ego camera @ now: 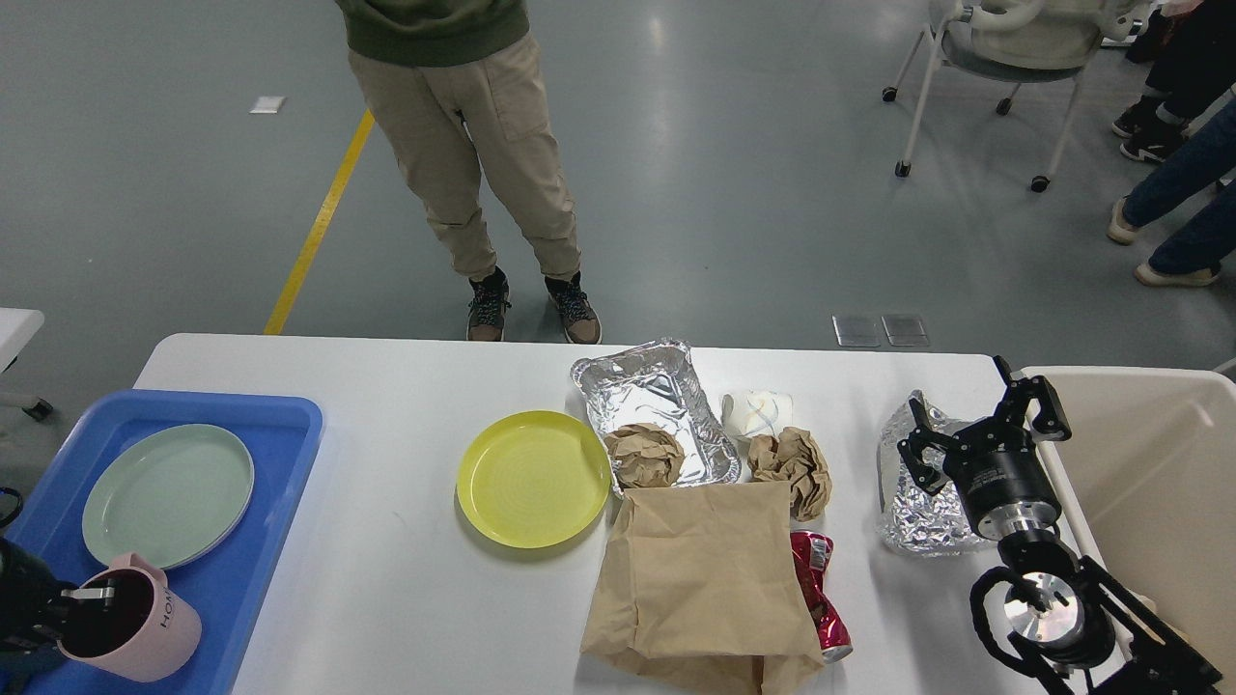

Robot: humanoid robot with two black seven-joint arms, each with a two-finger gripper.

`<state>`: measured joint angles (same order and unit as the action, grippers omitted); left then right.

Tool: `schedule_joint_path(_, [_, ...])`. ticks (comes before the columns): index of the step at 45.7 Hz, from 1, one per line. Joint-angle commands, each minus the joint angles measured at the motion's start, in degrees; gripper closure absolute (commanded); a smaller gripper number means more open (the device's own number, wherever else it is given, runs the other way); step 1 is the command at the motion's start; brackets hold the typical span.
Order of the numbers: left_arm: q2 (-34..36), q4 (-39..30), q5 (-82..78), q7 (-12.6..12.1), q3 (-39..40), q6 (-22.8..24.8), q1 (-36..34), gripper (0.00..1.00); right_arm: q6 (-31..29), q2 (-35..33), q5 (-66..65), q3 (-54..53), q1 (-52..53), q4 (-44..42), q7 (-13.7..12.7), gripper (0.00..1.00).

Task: Tidy desktop
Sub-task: 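Lower the pink mug onto the tray and open the left gripper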

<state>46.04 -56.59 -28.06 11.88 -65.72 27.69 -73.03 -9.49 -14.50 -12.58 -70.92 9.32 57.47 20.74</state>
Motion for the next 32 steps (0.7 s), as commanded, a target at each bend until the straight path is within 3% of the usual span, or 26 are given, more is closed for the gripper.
schedule_joint_path(1, [0.02, 0.34, 0.02, 0.07, 0.50, -0.09, 0.61, 0.95, 0.00, 0.00, 0.01, -0.01, 0.00, 0.01, 0.00, 0.00])
schedule_joint_path(17, [-0.16, 0.42, 0.11, -0.19, 1.64, -1.67, 2.37, 0.87, 0.00, 0.00, 0.01, -0.01, 0.00, 0.01, 0.00, 0.00])
schedule_joint_path(22, [-0.16, 0.34, 0.72, -0.37, 1.91, -4.21, 2.63, 0.70, 0.00, 0.00, 0.01, -0.01, 0.00, 0.01, 0.00, 0.00])
schedule_joint_path(26, [-0.07, 0.16, 0.90, -0.19, 2.08, -6.59, 3.16, 0.51, 0.00, 0.00, -0.08, -0.01, 0.00, 0.01, 0.00, 0.00])
schedule_joint_path(30, [-0.07, 0.07, 1.78, -0.19, 2.35, -6.68, 3.25, 0.40, 0.00, 0.00, 0.01, -0.01, 0.00, 0.01, 0.00, 0.00])
schedule_joint_path(32, [-0.07, 0.07, 2.48, -0.11, 2.35, -6.68, 3.25, 0.29, 0.00, 0.00, 0.01, -0.01, 0.00, 0.01, 0.00, 0.00])
